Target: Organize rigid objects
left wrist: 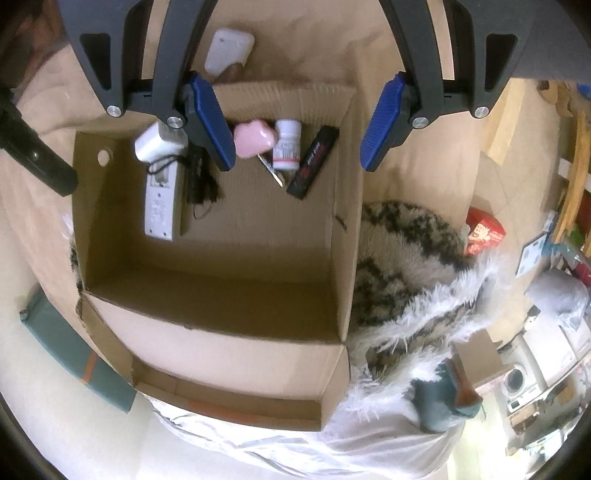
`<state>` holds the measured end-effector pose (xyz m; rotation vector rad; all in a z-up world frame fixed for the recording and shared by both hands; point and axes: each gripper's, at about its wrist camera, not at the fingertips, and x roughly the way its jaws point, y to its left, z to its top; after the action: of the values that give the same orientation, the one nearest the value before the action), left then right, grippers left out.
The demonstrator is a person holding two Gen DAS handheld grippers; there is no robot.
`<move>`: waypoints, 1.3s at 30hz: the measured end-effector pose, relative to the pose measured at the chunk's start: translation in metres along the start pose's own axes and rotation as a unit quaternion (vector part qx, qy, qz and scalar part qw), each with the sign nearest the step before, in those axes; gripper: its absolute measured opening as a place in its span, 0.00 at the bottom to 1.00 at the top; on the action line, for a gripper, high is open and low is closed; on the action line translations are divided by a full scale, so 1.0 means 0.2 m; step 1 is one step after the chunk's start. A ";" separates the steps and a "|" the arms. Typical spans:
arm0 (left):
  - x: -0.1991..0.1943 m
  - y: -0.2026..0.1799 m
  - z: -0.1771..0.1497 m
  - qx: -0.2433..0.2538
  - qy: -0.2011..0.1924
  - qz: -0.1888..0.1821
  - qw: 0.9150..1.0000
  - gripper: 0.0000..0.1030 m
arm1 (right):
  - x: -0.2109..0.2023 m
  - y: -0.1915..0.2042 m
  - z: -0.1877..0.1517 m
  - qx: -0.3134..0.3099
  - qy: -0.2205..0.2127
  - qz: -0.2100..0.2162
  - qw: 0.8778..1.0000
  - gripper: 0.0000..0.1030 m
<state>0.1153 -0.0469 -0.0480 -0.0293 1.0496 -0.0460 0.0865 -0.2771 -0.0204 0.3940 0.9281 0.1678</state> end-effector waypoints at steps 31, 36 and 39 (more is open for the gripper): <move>0.20 0.06 -0.33 0.003 0.108 0.026 0.994 0.65 | 0.10 -0.16 -0.32 0.066 0.125 -0.022 0.990 0.77; 0.30 0.02 -0.34 0.007 0.136 0.009 0.991 0.62 | 0.16 -0.22 -0.33 0.111 0.147 -0.001 0.983 0.77; 0.34 -0.06 -0.34 0.028 0.140 -0.006 0.990 0.62 | 0.18 -0.22 -0.34 0.115 0.154 0.005 0.981 0.77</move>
<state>0.0909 -0.0628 -0.1407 0.0231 1.3290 -0.0932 0.0518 -0.2885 -0.1010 0.5967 1.2559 0.1327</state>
